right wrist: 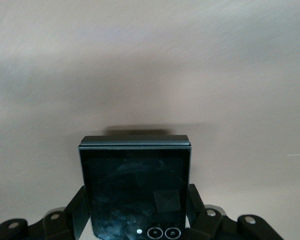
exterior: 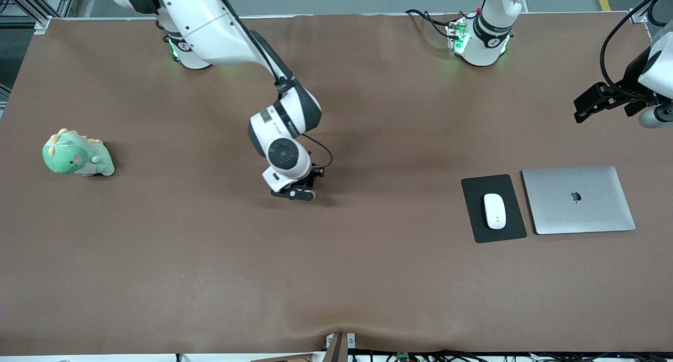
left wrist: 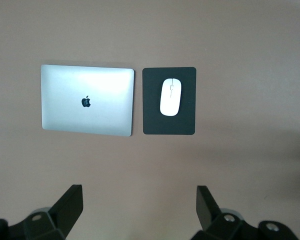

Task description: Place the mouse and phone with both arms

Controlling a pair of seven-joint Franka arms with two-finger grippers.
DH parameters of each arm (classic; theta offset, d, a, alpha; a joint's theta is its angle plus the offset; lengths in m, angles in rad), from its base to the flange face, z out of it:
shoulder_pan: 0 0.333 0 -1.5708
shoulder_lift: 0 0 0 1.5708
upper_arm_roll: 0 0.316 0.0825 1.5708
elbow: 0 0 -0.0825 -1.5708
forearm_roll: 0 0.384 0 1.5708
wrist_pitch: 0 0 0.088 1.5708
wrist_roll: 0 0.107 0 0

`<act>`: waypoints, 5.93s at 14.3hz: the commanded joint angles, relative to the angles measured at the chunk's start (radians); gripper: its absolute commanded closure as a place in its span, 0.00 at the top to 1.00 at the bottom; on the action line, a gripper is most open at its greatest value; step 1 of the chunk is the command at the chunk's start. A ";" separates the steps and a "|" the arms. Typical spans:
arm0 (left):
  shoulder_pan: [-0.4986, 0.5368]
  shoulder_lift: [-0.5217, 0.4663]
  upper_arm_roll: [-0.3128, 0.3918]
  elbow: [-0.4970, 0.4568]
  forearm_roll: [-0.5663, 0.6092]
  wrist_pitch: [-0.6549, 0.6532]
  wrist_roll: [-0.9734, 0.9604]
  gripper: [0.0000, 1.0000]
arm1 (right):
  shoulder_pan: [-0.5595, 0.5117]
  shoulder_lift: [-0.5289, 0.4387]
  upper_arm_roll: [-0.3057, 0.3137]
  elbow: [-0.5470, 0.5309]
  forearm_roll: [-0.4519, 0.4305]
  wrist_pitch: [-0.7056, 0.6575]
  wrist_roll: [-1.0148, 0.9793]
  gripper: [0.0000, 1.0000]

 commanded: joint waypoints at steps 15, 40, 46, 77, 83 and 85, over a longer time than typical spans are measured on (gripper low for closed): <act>0.007 -0.021 -0.016 -0.014 -0.021 -0.001 0.011 1.00 | -0.462 -0.532 0.013 -0.523 -0.123 -0.047 -0.450 0.00; 0.015 -0.028 -0.027 -0.014 -0.022 0.001 0.005 1.00 | -0.791 -0.355 0.011 -0.767 -0.213 0.390 -0.817 1.00; 0.011 -0.021 -0.027 -0.005 -0.018 0.005 0.005 1.00 | -0.745 -0.355 0.016 -0.470 -0.199 0.055 -0.810 1.00; 0.006 -0.009 -0.036 -0.002 -0.013 0.015 0.022 1.00 | -0.622 -0.788 0.016 0.025 -0.196 -0.647 -0.804 1.00; 0.015 -0.007 -0.036 0.012 -0.022 0.013 0.023 1.00 | -0.597 -0.785 0.014 0.049 -0.211 -0.653 -0.814 1.00; 0.017 -0.007 -0.033 0.012 -0.024 0.012 0.023 1.00 | -0.608 -0.768 0.010 0.078 -0.201 -0.648 -0.816 1.00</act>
